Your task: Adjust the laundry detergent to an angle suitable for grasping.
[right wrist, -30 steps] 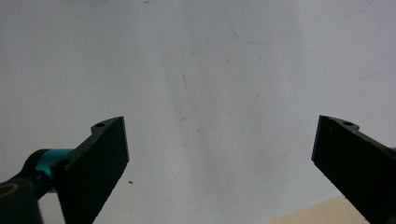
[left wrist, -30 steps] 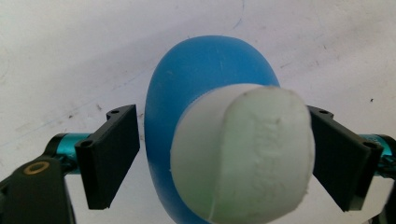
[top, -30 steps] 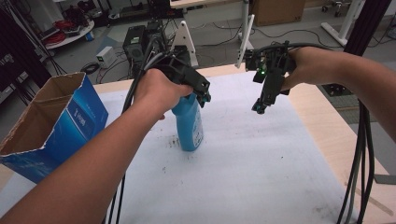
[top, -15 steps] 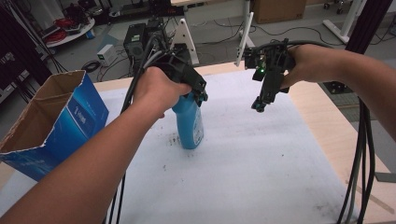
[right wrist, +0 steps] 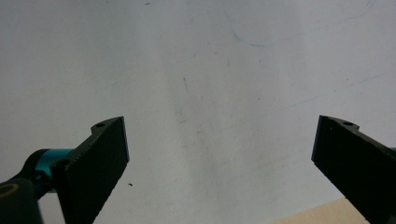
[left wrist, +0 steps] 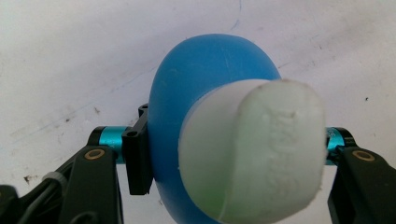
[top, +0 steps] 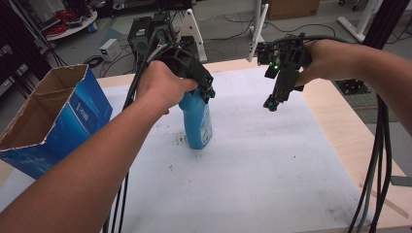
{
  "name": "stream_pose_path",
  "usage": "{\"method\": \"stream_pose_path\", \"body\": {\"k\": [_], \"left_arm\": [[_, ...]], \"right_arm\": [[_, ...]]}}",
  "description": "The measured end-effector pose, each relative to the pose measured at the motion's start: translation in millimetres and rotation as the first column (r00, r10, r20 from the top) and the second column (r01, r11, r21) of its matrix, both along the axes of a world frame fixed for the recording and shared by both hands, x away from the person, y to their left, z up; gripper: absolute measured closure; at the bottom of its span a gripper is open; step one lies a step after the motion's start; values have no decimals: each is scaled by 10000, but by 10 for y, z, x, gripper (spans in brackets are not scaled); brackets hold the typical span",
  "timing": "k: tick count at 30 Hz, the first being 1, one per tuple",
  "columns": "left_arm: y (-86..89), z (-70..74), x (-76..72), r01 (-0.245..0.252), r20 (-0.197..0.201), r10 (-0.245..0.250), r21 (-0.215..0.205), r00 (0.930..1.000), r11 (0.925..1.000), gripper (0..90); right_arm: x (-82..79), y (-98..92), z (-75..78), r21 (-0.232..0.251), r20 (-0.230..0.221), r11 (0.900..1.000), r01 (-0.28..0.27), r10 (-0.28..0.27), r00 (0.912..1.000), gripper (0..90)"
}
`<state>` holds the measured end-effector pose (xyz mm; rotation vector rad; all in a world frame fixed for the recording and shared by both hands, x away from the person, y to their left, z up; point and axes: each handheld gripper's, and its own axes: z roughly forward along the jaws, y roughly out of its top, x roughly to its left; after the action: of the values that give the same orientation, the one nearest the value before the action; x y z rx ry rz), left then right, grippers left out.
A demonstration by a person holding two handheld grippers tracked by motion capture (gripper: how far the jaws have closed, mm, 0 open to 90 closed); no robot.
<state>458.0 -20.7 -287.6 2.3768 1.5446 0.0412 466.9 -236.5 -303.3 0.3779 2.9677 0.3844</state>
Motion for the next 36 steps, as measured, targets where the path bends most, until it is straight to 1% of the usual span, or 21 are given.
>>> {"method": "stream_pose_path", "body": {"k": [5, 10, 11, 16, 17, 18, 19, 20, 21, 22, 23, 24, 26, 29, 30, 31, 32, 33, 34, 35, 36], "left_arm": [[69, 55, -9, 323, -29, -324, -116, 9995, 9994, 380], [165, 176, -29, 1180, 17, -1180, -212, 9930, 9928, 380], [225, 248, -41, 1556, 94, -1554, -286, 9878, 9874, 380], [339, 361, -53, 2093, 236, -2084, -456, 9778, 9768, 380], [378, 396, -52, 2304, 265, -2293, -509, 9730, 9718, 380], [423, 442, -52, 2726, 335, -2712, -501, 9619, 9608, 380], [423, 442, -52, 2726, 335, -2712, -501, 9619, 9608, 380], [440, 467, -56, 2973, 387, -2957, -465, 9545, 9536, 380], [456, 492, -59, 3307, 465, -3289, -383, 9432, 9429, 380], [470, 531, -71, 3951, 643, -3934, -160, 9171, 9185, 380], [472, 549, -80, 4318, 737, -4304, -36, 8996, 9020, 381], [472, 549, -80, 4318, 737, -4304, -36, 8996, 9020, 381], [478, 582, -101, 5081, 935, -5082, 268, 8562, 8609, 381], [523, 613, -114, 5931, 1119, -5923, 295, 7979, 8046, 381], [569, 624, -119, 6314, 1236, -6281, 153, 7682, 7753, 381], [569, 624, -119, 6314, 1236, -6281, 153, 7682, 7753, 381], [586, 623, -126, 6517, 1285, -6476, 122, 7511, 7583, 381], [598, 611, -149, 6890, 1345, -6844, 161, 7166, 7246, 382], [598, 611, -149, 6890, 1345, -6844, 161, 7166, 7246, 382], [591, 600, -165, 7106, 1391, -7061, 236, 6943, 7032, 382], [591, 600, -165, 7106, 1391, -7061, 236, 6943, 7032, 382]], "right_arm": [[7, -2, 0, 10, -4, 10000, -21, 21, 10000, 30], [8, 4, 0, -9, 2, 10000, -29, 29, 10000, 30], [-5, 5, 9, -23, -12, 10000, 39, -39, 10000, 30], [-15, 1, 22, -8, -3, 10000, 32, -32, 10000, 30], [-18, 0, 24, -32, -6, 10000, 69, -69, 10000, 30], [-22, 1, 30, -49, 20, 10000, 54, -54, 10000, 30], [-22, 1, 30, -49, 20, 10000, 54, -54, 10000, 30], [-26, 4, 35, -52, 25, 10000, 80, -80, 10000, 30], [-32, 6, 41, -52, 26, 9999, 128, -128, 9999, 30], [-44, 13, 51, -73, 10, 9998, 166, -166, 9999, 30], [-42, 15, 51, -71, 46, 9999, 92, -92, 9999, 30], [-48, 20, 53, -75, 38, 9999, 97, -97, 9999, 30], [-55, 24, 56, -92, 39, 9998, 155, -154, 9999, 30], [-75, 30, 71, -159, 55, 9997, 183, -182, 9998, 30], [-87, 33, 83, -130, 78, 9998, 159, -158, 9998, 30], [-96, 34, 91, -153, 73, 9997, 181, -180, 9998, 30], [-105, 36, 98, -144, 70, 9996, 230, -229, 9997, 30], [-110, 36, 104, -125, 96, 9997, 218, -217, 9997, 30], [-117, 36, 113, -137, 85, 9996, 237, -236, 9997, 30], [-117, 36, 113, -137, 85, 9996, 237, -236, 9997, 30], [-117, 36, 113, -137, 85, 9996, 237, -236, 9997, 30]]}}
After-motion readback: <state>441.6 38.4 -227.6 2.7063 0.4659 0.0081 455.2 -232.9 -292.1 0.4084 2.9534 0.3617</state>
